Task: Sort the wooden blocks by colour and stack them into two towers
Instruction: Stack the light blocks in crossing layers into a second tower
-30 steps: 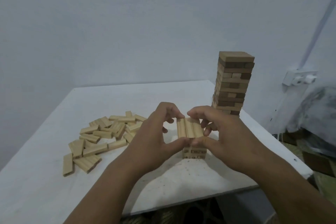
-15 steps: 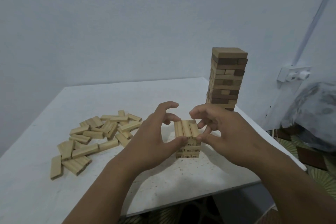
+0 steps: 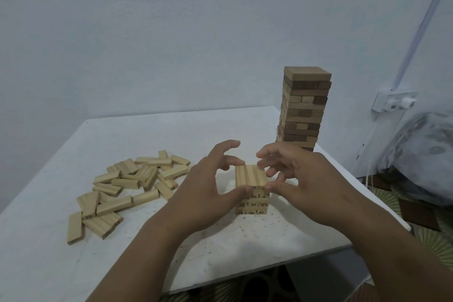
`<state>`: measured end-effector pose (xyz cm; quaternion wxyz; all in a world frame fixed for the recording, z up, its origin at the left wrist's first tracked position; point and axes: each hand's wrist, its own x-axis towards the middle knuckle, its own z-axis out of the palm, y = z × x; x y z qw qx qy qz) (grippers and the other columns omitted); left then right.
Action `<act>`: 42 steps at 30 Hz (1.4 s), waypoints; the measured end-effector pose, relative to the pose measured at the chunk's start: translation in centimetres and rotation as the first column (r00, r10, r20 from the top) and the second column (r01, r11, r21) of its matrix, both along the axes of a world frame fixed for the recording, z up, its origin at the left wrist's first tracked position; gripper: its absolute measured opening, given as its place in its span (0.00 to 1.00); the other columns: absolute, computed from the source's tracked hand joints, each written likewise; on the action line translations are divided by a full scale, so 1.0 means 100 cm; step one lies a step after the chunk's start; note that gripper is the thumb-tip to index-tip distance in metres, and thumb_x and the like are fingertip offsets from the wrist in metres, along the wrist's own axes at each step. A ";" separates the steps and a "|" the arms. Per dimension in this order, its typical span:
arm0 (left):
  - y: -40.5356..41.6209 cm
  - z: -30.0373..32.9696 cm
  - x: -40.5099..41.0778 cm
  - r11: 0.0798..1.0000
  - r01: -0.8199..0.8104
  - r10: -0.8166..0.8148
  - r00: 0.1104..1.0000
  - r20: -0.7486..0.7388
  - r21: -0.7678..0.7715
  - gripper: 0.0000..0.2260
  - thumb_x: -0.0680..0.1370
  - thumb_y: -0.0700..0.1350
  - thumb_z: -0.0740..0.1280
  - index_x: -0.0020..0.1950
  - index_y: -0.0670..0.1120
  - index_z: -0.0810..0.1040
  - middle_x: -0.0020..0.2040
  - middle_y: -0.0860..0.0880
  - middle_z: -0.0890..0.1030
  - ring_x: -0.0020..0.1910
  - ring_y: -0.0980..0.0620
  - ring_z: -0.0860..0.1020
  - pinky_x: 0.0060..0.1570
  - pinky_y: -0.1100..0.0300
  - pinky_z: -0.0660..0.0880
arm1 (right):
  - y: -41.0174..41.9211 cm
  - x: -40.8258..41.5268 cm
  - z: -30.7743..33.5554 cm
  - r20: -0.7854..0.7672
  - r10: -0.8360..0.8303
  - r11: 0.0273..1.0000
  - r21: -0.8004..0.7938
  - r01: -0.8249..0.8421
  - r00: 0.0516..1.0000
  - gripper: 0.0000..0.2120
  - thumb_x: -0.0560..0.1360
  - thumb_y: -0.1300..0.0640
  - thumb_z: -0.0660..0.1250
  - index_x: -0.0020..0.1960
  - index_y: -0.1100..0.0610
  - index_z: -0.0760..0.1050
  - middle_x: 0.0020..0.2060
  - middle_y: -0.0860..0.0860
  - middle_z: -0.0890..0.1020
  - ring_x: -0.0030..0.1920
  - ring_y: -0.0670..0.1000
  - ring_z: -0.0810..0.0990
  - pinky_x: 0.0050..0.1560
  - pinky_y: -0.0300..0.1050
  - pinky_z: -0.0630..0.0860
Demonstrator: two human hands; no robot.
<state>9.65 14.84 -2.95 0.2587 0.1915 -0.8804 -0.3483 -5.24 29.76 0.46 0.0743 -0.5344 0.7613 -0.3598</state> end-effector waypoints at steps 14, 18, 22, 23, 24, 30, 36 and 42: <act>-0.018 0.008 0.049 0.987 -0.133 0.130 0.991 -0.042 -0.087 0.19 0.76 0.54 0.70 0.65 0.66 0.70 0.59 0.68 0.77 0.62 0.66 0.72 0.57 0.64 0.71 | -0.016 0.041 0.008 -0.118 0.060 0.993 -0.095 -0.072 0.991 0.11 0.77 0.52 0.69 0.52 0.35 0.73 0.47 0.33 0.76 0.48 0.39 0.77 0.47 0.29 0.75; -0.032 0.005 0.082 0.955 -0.267 0.269 0.963 -0.001 -0.132 0.11 0.77 0.49 0.70 0.56 0.63 0.78 0.55 0.68 0.77 0.58 0.67 0.72 0.55 0.67 0.68 | -0.048 0.078 -0.010 -0.161 0.196 0.976 -0.066 -0.209 0.967 0.11 0.79 0.54 0.66 0.60 0.43 0.77 0.53 0.34 0.76 0.51 0.37 0.74 0.55 0.29 0.70; -0.046 0.000 0.114 0.880 -0.389 0.441 0.882 0.164 -0.273 0.06 0.78 0.50 0.67 0.53 0.61 0.79 0.57 0.65 0.77 0.63 0.59 0.70 0.64 0.52 0.66 | -0.079 0.103 -0.034 -0.180 0.269 0.963 0.077 -0.259 0.946 0.16 0.82 0.53 0.60 0.69 0.46 0.70 0.67 0.40 0.70 0.68 0.42 0.66 0.67 0.36 0.62; -0.048 -0.002 0.121 0.863 -0.402 0.474 0.855 0.213 -0.306 0.07 0.79 0.51 0.65 0.54 0.61 0.79 0.58 0.67 0.75 0.65 0.59 0.67 0.63 0.52 0.64 | -0.085 0.107 -0.039 -0.191 0.281 0.958 0.112 -0.264 0.940 0.18 0.82 0.53 0.58 0.71 0.47 0.67 0.70 0.42 0.68 0.71 0.44 0.63 0.69 0.38 0.61; -0.050 -0.003 0.127 0.855 -0.411 0.492 0.835 0.246 -0.316 0.07 0.80 0.51 0.64 0.54 0.62 0.79 0.59 0.67 0.74 0.65 0.58 0.66 0.60 0.53 0.61 | -0.090 0.112 -0.043 -0.205 0.293 0.953 0.142 -0.268 0.934 0.19 0.83 0.53 0.57 0.74 0.47 0.65 0.72 0.43 0.65 0.73 0.45 0.60 0.71 0.40 0.60; -0.058 -0.003 0.148 0.859 -0.420 0.498 0.817 0.291 -0.291 0.09 0.78 0.48 0.65 0.52 0.62 0.80 0.54 0.68 0.75 0.61 0.60 0.67 0.56 0.55 0.57 | -0.108 0.127 -0.057 -0.411 0.354 0.918 0.325 -0.228 0.840 0.24 0.84 0.49 0.51 0.79 0.47 0.53 0.79 0.46 0.53 0.77 0.52 0.50 0.74 0.54 0.56; -0.057 -0.005 0.141 0.877 -0.392 0.451 0.872 0.192 -0.278 0.12 0.77 0.41 0.68 0.42 0.59 0.83 0.43 0.65 0.80 0.51 0.61 0.74 0.57 0.55 0.59 | -0.101 0.122 -0.045 -0.425 0.215 0.975 0.141 -0.170 0.879 0.12 0.81 0.45 0.59 0.62 0.44 0.73 0.58 0.42 0.73 0.59 0.47 0.67 0.60 0.45 0.64; -0.051 -0.019 0.128 0.943 -0.176 0.212 0.972 0.103 -0.281 0.15 0.73 0.38 0.73 0.42 0.60 0.84 0.39 0.62 0.81 0.45 0.59 0.77 0.47 0.58 0.74 | -0.087 0.113 -0.038 -0.300 0.140 0.985 0.139 -0.102 0.944 0.05 0.76 0.46 0.68 0.43 0.45 0.77 0.42 0.43 0.73 0.44 0.43 0.71 0.40 0.36 0.68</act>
